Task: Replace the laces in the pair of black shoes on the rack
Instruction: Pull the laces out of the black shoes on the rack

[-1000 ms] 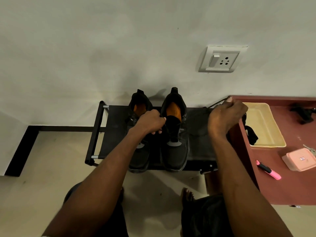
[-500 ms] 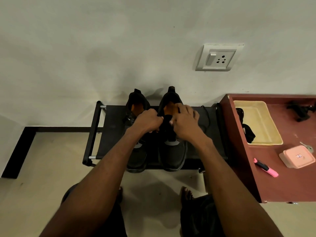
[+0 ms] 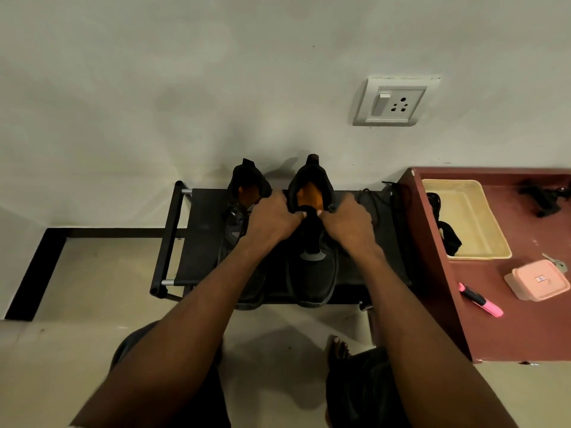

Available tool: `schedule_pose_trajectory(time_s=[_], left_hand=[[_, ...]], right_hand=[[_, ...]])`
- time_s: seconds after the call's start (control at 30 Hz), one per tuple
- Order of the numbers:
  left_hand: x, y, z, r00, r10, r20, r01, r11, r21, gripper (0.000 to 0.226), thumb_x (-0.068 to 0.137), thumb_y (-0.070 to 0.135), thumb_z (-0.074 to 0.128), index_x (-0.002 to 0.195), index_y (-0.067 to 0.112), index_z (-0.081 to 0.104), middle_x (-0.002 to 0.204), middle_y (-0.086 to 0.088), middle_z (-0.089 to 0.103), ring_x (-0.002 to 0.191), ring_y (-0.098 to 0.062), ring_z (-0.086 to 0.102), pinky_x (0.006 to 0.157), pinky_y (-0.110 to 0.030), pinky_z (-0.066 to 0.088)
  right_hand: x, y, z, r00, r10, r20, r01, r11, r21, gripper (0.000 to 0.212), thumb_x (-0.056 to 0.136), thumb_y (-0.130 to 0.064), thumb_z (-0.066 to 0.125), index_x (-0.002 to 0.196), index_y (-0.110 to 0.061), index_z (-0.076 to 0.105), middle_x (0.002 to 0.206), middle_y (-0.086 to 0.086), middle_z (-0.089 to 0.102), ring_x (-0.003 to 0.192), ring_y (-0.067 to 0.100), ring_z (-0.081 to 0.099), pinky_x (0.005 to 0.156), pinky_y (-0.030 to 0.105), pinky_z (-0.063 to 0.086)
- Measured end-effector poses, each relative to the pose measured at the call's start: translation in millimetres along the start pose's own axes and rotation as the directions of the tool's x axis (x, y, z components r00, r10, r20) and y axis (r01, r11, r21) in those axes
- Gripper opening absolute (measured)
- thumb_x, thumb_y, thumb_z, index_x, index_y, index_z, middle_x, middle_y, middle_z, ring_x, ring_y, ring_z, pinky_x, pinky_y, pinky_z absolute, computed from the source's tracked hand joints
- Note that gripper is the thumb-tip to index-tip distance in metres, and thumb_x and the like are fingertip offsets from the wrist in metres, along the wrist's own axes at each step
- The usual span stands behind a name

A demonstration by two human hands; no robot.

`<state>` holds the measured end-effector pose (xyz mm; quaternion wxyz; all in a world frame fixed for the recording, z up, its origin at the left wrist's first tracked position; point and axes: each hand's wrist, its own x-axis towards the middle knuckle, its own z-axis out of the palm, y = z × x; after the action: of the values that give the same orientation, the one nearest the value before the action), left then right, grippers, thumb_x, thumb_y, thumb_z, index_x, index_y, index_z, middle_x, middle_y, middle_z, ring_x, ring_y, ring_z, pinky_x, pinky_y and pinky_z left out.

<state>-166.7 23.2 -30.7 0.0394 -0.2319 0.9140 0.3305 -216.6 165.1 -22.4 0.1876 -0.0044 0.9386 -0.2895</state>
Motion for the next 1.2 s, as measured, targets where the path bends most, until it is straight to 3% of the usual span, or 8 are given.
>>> schedule_pose_trajectory(time_s=[0.33,0.43,0.6,0.77,0.87,0.93,1.1,1.2], left_hand=[[-3.8,-1.6,5.5,0.995,0.047,-0.092,-0.046,0.999,0.014,0.042,0.085,0.009,0.059,0.126,0.011,0.049,0.109,-0.010,0.058,0.098,-0.031,0.060,0.074,-0.037,0.046],[-4.6,5.5,20.3,0.957,0.291,0.007,-0.291,0.956,0.041,0.032,0.095,0.011,0.055,0.126,0.008,0.064,0.152,-0.015,0.040,0.142,-0.033,0.032,0.116,-0.038,0.028],[-5.2,8.0,34.2,0.918,0.288,0.273,-0.359,0.895,0.264,0.030,0.097,0.043,0.058,0.120,0.029,0.071,0.167,-0.008,0.004,0.151,-0.035,-0.015,0.122,-0.046,-0.005],[-8.6,15.4,14.5,0.963,0.242,0.118,-0.212,0.951,-0.223,0.012,0.090,0.014,0.068,0.090,0.007,0.078,0.144,-0.007,0.051,0.135,-0.013,0.035,0.109,-0.024,0.026],[-8.7,16.7,3.8,0.965,-0.255,0.061,0.188,0.509,-0.840,0.014,0.085,-0.007,0.064,0.078,0.005,0.069,0.102,-0.011,0.066,0.087,-0.014,0.065,0.077,-0.022,0.054],[-7.3,7.5,5.5,0.884,-0.435,0.171,0.315,0.283,-0.906,0.011,0.086,-0.008,0.060,0.080,-0.001,0.066,0.088,-0.016,0.065,0.078,-0.022,0.067,0.070,-0.028,0.061],[-10.3,6.0,11.8,0.962,-0.145,-0.233,0.043,0.918,-0.395,0.016,0.086,0.006,0.063,0.100,0.014,0.063,0.117,-0.002,0.052,0.098,-0.013,0.055,0.080,-0.016,0.045],[-8.5,10.2,18.6,0.914,0.343,-0.216,-0.349,0.937,0.010,0.033,0.088,0.015,0.066,0.121,0.011,0.067,0.151,-0.008,0.039,0.143,-0.024,0.029,0.115,-0.029,0.027]], right_hand=[[2.3,3.8,-11.5,0.999,-0.016,-0.052,0.019,0.998,0.066,0.068,0.086,-0.006,0.052,0.149,-0.019,0.032,0.108,0.014,0.064,0.103,0.036,0.061,0.084,0.045,0.052],[6.4,8.0,-14.0,0.998,-0.062,-0.005,0.062,0.994,0.093,0.073,0.082,-0.006,0.055,0.148,-0.034,0.040,0.116,0.009,0.067,0.101,0.031,0.065,0.087,0.045,0.055],[7.1,5.0,-14.2,0.989,-0.145,0.010,0.145,0.989,-0.012,0.052,0.088,-0.010,0.058,0.134,-0.033,0.060,0.124,0.003,0.068,0.111,0.029,0.064,0.091,0.037,0.052],[7.0,6.9,-9.9,0.994,-0.111,0.001,0.111,0.993,-0.035,0.037,0.087,-0.008,0.055,0.116,-0.024,0.071,0.111,0.009,0.070,0.099,0.031,0.065,0.083,0.036,0.054],[5.7,9.6,-11.4,0.995,-0.091,-0.049,0.088,0.994,-0.061,0.028,0.086,-0.006,0.054,0.106,-0.013,0.072,0.099,0.011,0.068,0.088,0.031,0.062,0.074,0.035,0.049],[6.3,10.9,-11.8,0.994,-0.085,-0.063,0.082,0.995,-0.053,0.028,0.085,-0.005,0.053,0.106,-0.014,0.071,0.098,0.010,0.068,0.085,0.030,0.060,0.072,0.035,0.048],[5.1,8.4,-9.8,0.992,-0.122,-0.035,0.120,0.991,-0.063,0.039,0.087,-0.007,0.055,0.123,-0.019,0.066,0.108,0.012,0.069,0.097,0.033,0.064,0.075,0.035,0.049],[6.6,6.7,-7.8,0.990,-0.141,-0.032,0.140,0.990,-0.008,0.037,0.088,-0.014,0.059,0.123,-0.025,0.066,0.111,0.009,0.070,0.100,0.033,0.065,0.083,0.041,0.055]])
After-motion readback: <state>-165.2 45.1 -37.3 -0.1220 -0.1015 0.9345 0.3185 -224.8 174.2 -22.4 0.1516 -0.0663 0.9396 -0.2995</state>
